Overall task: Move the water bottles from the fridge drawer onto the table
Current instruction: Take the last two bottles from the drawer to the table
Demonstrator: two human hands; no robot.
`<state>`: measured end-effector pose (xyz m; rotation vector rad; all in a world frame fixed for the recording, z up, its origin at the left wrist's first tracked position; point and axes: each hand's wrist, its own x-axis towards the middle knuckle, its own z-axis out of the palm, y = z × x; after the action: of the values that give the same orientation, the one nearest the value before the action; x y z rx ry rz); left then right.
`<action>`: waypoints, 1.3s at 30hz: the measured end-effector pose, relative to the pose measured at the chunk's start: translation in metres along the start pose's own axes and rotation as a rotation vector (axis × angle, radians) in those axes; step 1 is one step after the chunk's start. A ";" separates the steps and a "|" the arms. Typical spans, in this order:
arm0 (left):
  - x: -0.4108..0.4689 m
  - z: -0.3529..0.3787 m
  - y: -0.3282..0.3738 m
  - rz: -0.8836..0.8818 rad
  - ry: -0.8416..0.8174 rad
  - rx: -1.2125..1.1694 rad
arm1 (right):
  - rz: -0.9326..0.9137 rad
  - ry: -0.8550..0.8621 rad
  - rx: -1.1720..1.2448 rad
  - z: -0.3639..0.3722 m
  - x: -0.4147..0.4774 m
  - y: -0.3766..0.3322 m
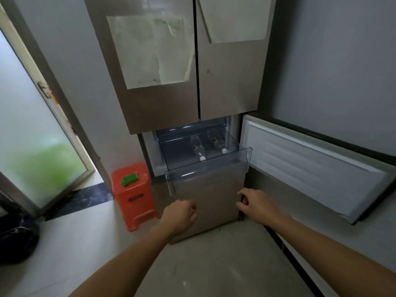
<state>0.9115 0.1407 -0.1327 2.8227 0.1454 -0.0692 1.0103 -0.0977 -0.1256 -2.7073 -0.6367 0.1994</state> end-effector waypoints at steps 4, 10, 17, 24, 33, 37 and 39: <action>0.072 -0.002 -0.020 0.046 0.023 -0.016 | 0.019 0.004 -0.004 0.005 0.069 0.004; 0.179 -0.018 -0.049 0.125 0.055 -0.069 | 0.081 0.002 0.055 -0.005 0.168 0.006; 0.282 -0.014 -0.062 0.056 0.022 -0.178 | 0.136 0.024 0.124 -0.021 0.263 0.020; 0.366 0.030 -0.071 -0.311 -0.108 -0.520 | 0.162 -0.032 0.273 -0.005 0.380 0.052; 0.451 0.091 -0.077 -0.951 0.015 -1.232 | 0.499 -0.332 0.472 0.083 0.493 0.089; 0.463 0.102 -0.076 -1.036 0.038 -1.471 | 0.608 -0.260 0.581 0.101 0.518 0.094; 0.463 0.097 -0.071 -1.042 0.034 -1.566 | 0.676 -0.245 0.780 0.110 0.523 0.097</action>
<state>1.3606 0.2208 -0.2765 0.9934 1.0730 -0.0784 1.4914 0.0925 -0.2928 -2.0284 0.2958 0.7698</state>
